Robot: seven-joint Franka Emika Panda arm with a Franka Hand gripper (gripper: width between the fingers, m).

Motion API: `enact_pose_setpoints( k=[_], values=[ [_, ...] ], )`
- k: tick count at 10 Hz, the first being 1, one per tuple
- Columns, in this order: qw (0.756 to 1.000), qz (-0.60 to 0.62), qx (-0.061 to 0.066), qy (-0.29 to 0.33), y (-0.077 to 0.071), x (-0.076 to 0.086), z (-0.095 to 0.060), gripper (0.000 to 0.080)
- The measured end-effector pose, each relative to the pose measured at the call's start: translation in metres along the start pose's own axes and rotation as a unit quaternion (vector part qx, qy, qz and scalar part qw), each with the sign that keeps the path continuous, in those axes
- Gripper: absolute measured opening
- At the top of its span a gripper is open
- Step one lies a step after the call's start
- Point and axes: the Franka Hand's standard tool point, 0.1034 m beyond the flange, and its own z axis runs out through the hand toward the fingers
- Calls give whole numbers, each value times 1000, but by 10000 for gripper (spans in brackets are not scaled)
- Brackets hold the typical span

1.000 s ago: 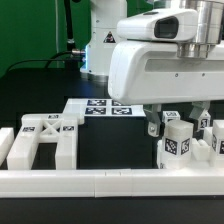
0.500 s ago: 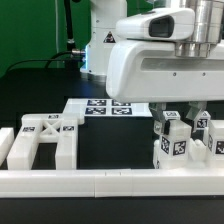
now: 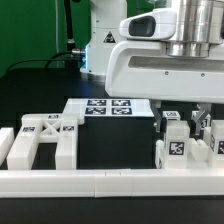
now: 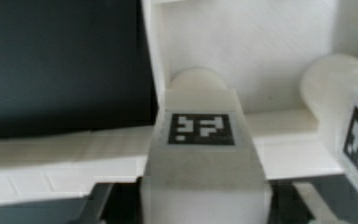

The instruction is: Assemble chair

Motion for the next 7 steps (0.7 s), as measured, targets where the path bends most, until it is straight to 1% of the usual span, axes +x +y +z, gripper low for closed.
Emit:
enact_pose_setpoints(
  k=[2, 3, 6, 7],
  values=[
    [995, 95, 7, -4, -1, -1, 0, 293],
    [986, 164, 6, -8, -1, -3, 1, 293],
    [966, 258, 6, -11, 0, -3, 1, 293],
    [947, 319, 9, -16, 0, -4, 1, 293]
  ],
)
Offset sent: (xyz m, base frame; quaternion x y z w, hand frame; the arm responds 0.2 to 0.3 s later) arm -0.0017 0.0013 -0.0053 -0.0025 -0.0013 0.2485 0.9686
